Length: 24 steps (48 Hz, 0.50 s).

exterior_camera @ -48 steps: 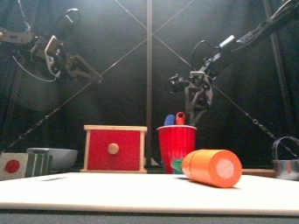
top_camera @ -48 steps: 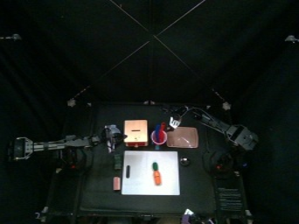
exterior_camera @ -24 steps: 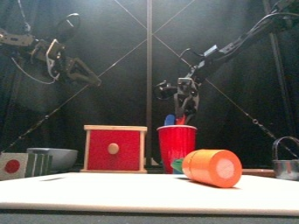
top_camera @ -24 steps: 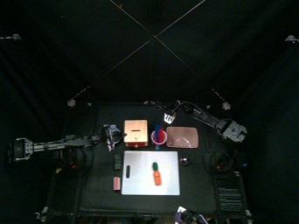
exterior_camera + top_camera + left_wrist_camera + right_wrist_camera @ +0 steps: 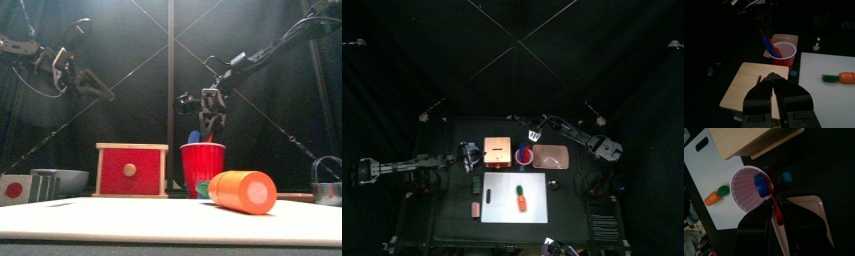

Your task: Grab knife handle

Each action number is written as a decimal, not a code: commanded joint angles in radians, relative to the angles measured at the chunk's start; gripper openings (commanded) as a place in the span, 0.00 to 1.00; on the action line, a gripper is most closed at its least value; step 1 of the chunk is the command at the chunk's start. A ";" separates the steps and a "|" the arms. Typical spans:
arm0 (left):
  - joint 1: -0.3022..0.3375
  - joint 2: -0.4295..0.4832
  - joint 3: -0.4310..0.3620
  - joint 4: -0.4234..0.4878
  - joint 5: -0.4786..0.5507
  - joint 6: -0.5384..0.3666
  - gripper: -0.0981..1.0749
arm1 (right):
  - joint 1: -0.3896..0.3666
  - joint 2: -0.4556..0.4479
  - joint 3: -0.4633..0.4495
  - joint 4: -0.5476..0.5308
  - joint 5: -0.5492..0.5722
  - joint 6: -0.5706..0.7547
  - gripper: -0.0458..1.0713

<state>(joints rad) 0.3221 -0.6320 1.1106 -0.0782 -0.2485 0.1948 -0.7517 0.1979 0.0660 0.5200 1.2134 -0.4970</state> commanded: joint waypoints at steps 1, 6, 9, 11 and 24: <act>0.003 0.000 -0.011 -0.005 -0.005 0.000 0.43 | 0.005 -0.025 -0.015 0.002 0.005 -0.002 0.55; 0.003 0.000 -0.014 -0.006 -0.003 0.000 0.43 | 0.012 -0.035 -0.012 0.002 0.017 0.000 0.51; 0.003 0.000 -0.014 -0.006 -0.003 -0.002 0.43 | 0.021 -0.041 -0.009 0.003 0.029 0.006 0.47; 0.003 0.000 -0.014 -0.006 -0.003 -0.002 0.43 | 0.028 -0.048 -0.006 0.002 0.032 0.008 0.44; 0.003 0.000 -0.018 -0.015 -0.003 -0.002 0.43 | 0.041 -0.098 0.006 0.000 0.029 0.015 0.39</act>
<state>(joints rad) 0.3221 -0.6320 1.1106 -0.0874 -0.2485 0.1948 -0.7133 0.1611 0.0813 0.5170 1.2425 -0.4801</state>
